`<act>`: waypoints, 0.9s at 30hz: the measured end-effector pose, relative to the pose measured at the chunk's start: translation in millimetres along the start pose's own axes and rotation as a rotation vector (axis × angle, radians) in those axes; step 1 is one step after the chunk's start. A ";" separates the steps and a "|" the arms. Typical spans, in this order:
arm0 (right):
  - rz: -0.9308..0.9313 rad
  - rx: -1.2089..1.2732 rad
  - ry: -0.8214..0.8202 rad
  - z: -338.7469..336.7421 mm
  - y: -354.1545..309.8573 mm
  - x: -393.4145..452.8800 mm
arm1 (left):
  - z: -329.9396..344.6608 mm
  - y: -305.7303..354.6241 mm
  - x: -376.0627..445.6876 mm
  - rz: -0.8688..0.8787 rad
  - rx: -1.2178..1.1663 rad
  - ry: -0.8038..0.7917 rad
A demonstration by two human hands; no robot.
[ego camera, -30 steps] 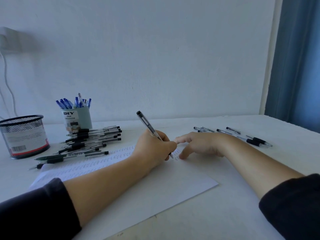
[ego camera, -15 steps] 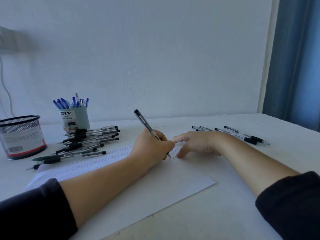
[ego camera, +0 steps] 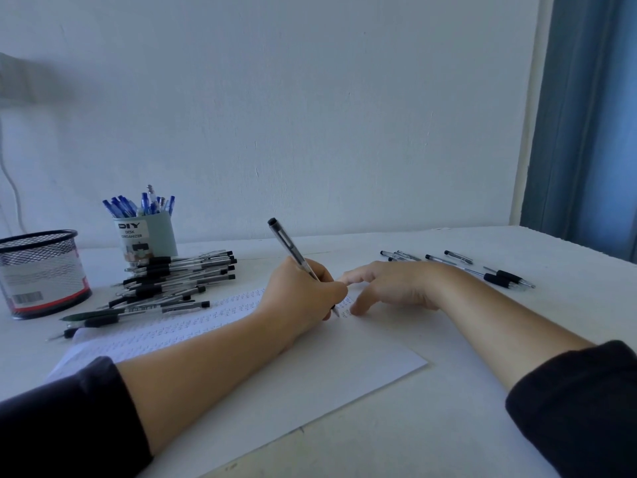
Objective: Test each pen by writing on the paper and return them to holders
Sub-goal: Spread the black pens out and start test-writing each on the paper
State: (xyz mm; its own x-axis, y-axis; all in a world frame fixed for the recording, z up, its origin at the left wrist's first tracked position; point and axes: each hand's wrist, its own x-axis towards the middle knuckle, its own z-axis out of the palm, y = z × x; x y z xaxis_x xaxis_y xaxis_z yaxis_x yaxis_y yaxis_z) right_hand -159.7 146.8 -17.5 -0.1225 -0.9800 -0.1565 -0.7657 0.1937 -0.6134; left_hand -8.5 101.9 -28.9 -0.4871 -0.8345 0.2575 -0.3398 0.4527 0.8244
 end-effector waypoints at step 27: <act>-0.007 -0.006 -0.008 0.7 -3.9 -5.0 | 1.2 0.5 -3.4 0.024 0.019 -0.014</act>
State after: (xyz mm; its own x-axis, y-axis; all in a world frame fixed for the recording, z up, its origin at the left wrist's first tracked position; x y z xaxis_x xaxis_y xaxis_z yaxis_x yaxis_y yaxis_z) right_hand -155.7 151.0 -14.8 -0.1117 -0.9810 -0.1585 -0.7706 0.1862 -0.6095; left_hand -8.0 105.3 -30.0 -0.5062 -0.8190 0.2702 -0.3427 0.4785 0.8085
